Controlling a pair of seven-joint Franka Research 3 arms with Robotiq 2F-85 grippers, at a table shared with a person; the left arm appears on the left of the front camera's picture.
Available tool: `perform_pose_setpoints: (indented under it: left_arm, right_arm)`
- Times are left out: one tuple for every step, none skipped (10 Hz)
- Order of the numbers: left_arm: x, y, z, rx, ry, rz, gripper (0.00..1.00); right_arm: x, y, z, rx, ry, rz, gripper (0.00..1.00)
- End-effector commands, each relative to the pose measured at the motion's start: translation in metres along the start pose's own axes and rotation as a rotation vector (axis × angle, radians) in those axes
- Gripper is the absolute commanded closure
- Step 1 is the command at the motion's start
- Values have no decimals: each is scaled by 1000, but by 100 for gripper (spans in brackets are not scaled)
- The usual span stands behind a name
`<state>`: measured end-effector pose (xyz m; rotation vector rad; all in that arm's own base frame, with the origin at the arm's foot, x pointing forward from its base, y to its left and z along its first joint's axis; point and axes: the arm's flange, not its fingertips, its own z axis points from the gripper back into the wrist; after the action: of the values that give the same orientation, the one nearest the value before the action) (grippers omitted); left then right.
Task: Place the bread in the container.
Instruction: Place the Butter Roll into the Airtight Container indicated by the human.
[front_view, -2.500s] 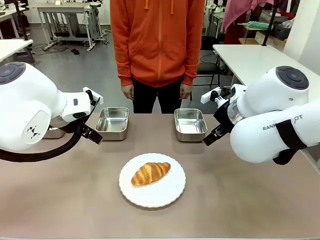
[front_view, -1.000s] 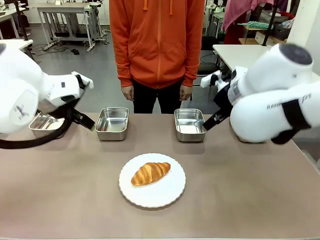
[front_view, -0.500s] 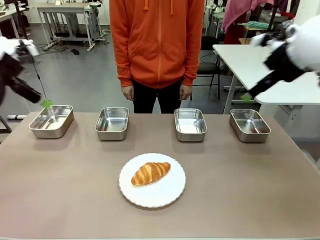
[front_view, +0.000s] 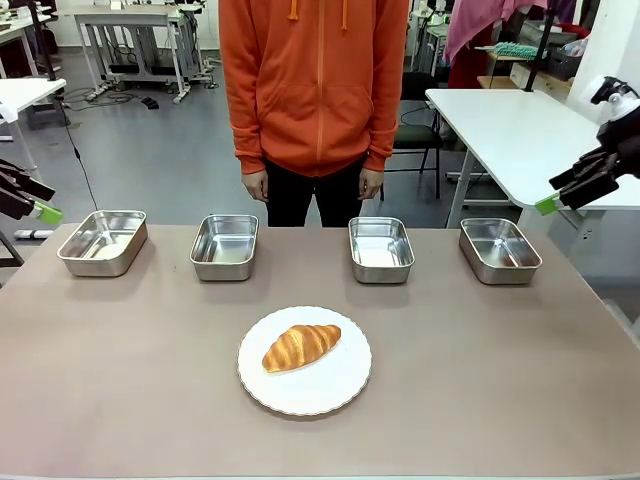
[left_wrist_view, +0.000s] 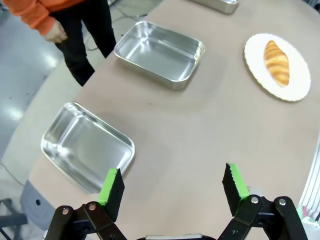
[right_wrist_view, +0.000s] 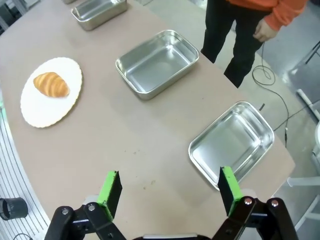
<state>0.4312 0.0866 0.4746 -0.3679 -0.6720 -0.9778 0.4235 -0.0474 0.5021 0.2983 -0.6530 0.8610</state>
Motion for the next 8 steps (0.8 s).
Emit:
perform_pose_setpoints:
  left_arm:
    - [8, -4, 5, -5, 3, 27, 0]
    - [0, 0, 0, 0, 0, 0, 0]
    - [-8, 5, 6, -51, -57, -28, 0]
    - [-22, 15, 17, -63, -110, -18, 0]
    - [-32, 24, 28, -83, -159, -22, 0]
    - [-39, 29, 38, -94, -204, -31, 0]
    - [-47, 36, 45, -104, -268, -35, 0]
    - [-52, 42, 49, -119, -316, -25, 0]
  right_arm:
    - [9, 3, 3, -33, 7, -47, 0]
    - [9, 3, 3, -33, 7, -47, 0]
    - [3, 2, 1, -14, 12, -9, 0]
    - [0, -15, 14, 13, -31, -8, 0]
    - [-2, -26, 20, 24, -75, -3, 0]
    - [-6, -35, 25, 34, -118, -2, 0]
    - [-11, -43, 34, 27, -177, -6, 0]
    - [-15, -48, 43, 29, -222, -7, 0]
